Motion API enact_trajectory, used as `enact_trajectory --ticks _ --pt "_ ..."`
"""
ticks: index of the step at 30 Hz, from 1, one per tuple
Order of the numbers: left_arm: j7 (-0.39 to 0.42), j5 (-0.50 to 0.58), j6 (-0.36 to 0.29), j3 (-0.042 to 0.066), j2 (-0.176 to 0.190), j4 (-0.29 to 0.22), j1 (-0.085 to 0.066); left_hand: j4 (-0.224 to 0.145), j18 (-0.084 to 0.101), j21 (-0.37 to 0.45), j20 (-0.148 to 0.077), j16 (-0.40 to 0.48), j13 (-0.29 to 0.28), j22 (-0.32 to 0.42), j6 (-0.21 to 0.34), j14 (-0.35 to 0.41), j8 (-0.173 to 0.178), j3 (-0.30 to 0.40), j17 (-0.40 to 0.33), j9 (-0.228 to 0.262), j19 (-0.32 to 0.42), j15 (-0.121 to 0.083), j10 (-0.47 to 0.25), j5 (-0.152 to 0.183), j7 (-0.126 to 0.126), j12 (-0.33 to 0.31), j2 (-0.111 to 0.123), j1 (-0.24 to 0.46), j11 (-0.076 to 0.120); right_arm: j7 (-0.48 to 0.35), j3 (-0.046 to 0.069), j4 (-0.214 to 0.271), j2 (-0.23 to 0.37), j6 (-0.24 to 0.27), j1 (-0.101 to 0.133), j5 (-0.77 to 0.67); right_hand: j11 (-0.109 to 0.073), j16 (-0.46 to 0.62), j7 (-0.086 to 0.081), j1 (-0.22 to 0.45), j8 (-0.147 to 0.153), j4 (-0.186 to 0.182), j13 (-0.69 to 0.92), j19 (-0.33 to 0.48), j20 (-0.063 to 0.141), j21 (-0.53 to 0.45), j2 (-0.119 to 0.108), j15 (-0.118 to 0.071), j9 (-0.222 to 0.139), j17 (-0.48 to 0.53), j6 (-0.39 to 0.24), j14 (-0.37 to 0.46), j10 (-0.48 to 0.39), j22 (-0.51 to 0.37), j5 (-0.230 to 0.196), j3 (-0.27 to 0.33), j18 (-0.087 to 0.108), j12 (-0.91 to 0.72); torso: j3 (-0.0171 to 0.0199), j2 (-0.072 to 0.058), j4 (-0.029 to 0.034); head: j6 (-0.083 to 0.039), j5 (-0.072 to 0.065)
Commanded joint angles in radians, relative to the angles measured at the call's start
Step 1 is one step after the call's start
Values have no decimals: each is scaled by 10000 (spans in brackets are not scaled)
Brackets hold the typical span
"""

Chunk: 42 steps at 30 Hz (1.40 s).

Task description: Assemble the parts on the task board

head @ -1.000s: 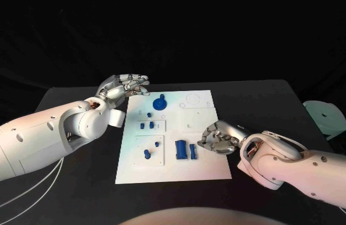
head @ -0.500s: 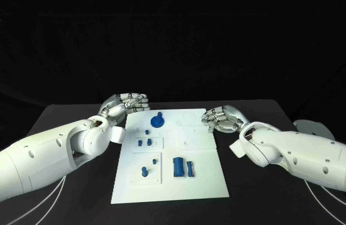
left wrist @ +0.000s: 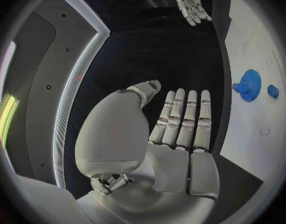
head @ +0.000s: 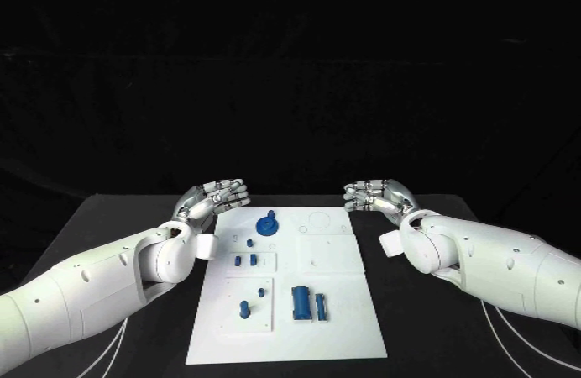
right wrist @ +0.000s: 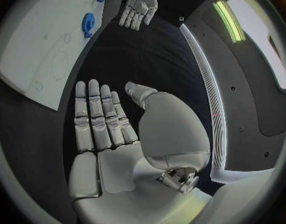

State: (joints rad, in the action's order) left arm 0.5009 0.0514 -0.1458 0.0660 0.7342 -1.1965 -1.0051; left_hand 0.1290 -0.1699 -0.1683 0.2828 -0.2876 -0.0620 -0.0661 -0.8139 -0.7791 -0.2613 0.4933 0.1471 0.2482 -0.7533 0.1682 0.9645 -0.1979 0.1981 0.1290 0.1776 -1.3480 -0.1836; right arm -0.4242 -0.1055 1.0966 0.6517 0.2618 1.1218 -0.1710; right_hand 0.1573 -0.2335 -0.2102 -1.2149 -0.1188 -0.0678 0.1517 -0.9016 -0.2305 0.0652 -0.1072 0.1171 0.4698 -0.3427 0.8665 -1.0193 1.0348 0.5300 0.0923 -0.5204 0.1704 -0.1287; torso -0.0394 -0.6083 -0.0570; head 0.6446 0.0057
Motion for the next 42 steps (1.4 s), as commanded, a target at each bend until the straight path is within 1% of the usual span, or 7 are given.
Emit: enact_trajectory --ticks 1,2,4,5,7,8,42 --pt "-19 -24 -35 -4 12 -36 -9 -1290 1699 1683 -2828 2876 620 661 8139 7791 2613 -4933 -1471 -2482 7533 -1682 -9645 1979 -1981 -1290 -1776 4304 1836 15 6 55 16 70 -6 -30 -1573 2335 2102 3915 1188 678 -1517 9016 2305 -652 1072 -1171 -4698 3427 -8665 10193 -3286 -5300 -923 5204 -1704 1287 11 13 7 -13 -13" --pt "-17 -28 -84 -9 16 -65 -13 -1290 1699 1683 -2828 2876 620 661 8139 7791 2613 -4933 -1471 -2482 7533 -1682 -9645 1979 -1981 -1290 -1776 4659 1836 6 16 101 29 119 -13 -13 -1573 2335 2102 4240 1188 678 -1517 9016 2305 -652 1072 -1171 -4698 3427 -8665 10193 -10348 -5300 -923 5204 -1704 1287 26 38 29 -30 -15" --pt "-12 -41 -243 -26 27 -160 -24 -1290 1699 1683 -2828 2876 620 661 8139 7791 2613 -4933 -1471 -2482 7533 -1682 -9645 1979 -1981 -1290 -1776 5265 1836 -25 49 250 69 278 -35 42 -1573 2335 2102 4797 1188 678 -1517 9016 2305 -652 1072 -1171 -4698 3427 -8665 10193 -10348 -5300 -923 5204 -1704 1287 75 117 101 -85 -20" --pt "-6 -54 -412 -44 40 -260 -36 -1290 1699 1683 -2828 2876 620 661 8139 7791 2613 -4933 -1471 -2482 7533 -1682 -9645 1979 -1981 -1290 -1776 5702 1836 -58 85 409 112 449 -60 102 -1573 2335 2102 12149 1188 678 -1517 9016 2305 -652 1072 -1171 -4698 3427 -8665 10193 -10348 -5300 -923 5204 -1704 1287 127 203 177 -143 -26" --pt "4 -77 -709 -75 61 -437 -57 -1290 1699 1683 -2828 2876 620 661 8139 7791 2613 -4933 -1471 -2482 7533 -1682 -9645 1979 -1981 -1290 -1776 6314 1836 -116 147 685 187 744 -102 204 -1573 2335 2102 12149 1188 678 -1517 9016 2305 -652 1072 -1171 -4698 3427 -8665 10193 -10348 -5300 -923 5204 -1704 1287 216 349 308 -244 -36" --pt "10 -91 -886 -94 74 -543 -70 -1290 1699 1683 -2828 2876 620 661 8139 7791 2613 -4933 -1471 -2482 7533 -1682 -9645 1979 -1981 -1290 -1776 13480 1836 -150 184 851 232 922 -127 266 -1573 2335 2102 12149 1188 678 -1517 9016 2305 -652 1072 -1171 -4698 3427 -8665 10193 -10348 -5300 -923 5204 -1704 1287 259 420 372 -293 -41" --pt "191 -514 -6242 -660 458 -3735 -449 -1290 1699 1683 -2828 2876 620 661 8139 7791 2613 -4933 -1471 -2482 7533 -1682 -9645 1979 -1981 -1290 -1776 13480 1836 -958 1055 4734 1283 5082 -718 1710 -1573 2335 2102 12149 1188 678 -1517 9016 2305 -652 1072 -1171 -4698 3427 -8665 10193 -10348 -5300 -923 5204 -1704 1287 394 641 570 -446 -57"
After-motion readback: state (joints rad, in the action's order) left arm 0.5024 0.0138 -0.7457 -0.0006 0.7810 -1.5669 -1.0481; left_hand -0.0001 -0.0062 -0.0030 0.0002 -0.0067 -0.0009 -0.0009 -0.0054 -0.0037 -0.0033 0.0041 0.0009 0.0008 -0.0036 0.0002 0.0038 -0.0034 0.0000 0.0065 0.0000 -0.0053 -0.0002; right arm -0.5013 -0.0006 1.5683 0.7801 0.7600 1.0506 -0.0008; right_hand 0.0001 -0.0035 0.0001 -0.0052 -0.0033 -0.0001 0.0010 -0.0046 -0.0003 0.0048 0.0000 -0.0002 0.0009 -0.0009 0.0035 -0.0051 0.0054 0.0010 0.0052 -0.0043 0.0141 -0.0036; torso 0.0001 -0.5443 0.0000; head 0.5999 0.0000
